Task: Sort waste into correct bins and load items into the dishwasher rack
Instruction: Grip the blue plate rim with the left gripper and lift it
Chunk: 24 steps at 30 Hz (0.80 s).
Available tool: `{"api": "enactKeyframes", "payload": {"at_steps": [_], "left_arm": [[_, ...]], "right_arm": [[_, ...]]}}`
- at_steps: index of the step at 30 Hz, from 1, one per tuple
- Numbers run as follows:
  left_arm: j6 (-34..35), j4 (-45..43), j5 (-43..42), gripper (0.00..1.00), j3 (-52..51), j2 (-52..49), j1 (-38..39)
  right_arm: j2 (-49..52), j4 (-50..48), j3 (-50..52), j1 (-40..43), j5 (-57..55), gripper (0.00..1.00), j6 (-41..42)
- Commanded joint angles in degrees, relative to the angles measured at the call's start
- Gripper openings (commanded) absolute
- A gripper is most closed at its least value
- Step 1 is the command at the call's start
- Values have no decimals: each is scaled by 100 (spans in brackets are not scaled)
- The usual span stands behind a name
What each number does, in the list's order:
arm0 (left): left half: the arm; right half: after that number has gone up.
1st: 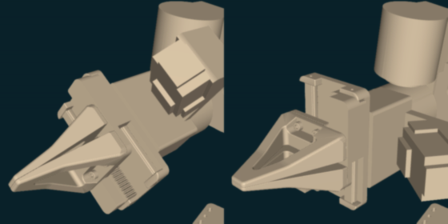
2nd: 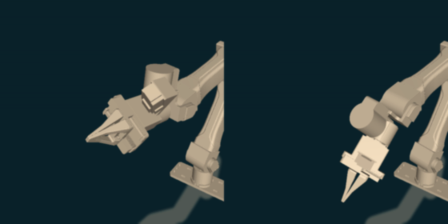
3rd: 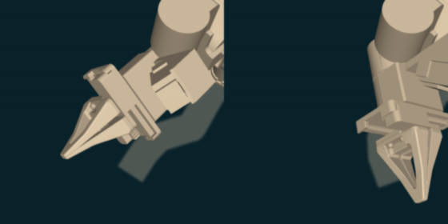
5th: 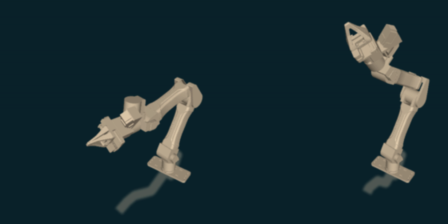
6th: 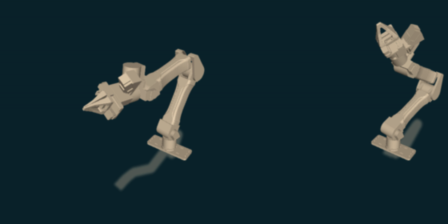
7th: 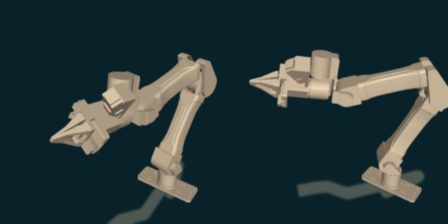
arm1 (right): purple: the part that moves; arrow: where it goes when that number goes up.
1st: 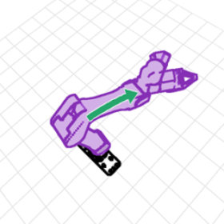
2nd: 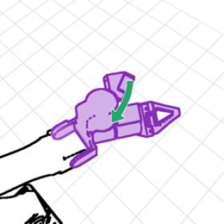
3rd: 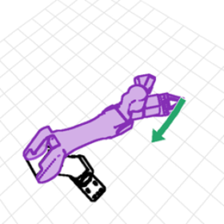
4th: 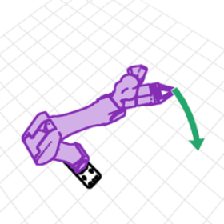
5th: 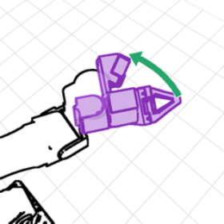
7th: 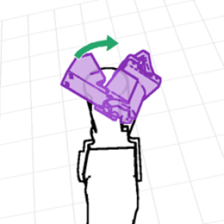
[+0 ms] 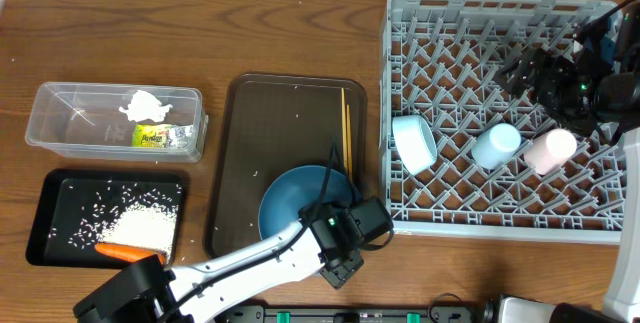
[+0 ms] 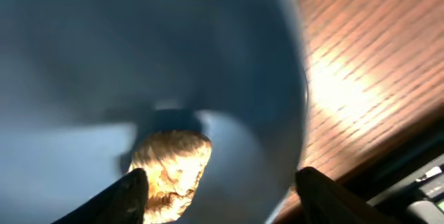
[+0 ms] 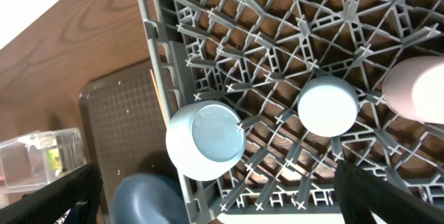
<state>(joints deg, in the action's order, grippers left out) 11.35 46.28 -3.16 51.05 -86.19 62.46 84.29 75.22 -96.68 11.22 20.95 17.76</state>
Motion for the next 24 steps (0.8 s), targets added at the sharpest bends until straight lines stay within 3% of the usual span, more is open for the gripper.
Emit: {"api": "enactKeyframes", "payload": {"at_steps": [1, 10, 24], "left_arm": [[-103, 63, -87, 65, 46, -15, 15], [-52, 852, -39, 61, 879, 269, 26], [-87, 157, -280, 55, 452, -175, 525]], "right_arm": [[4, 11, -15, -7, -20, 99, -68], [4, 44, -15, -4, -20, 99, -68], [4, 90, -15, -4, -20, 99, -68]]}}
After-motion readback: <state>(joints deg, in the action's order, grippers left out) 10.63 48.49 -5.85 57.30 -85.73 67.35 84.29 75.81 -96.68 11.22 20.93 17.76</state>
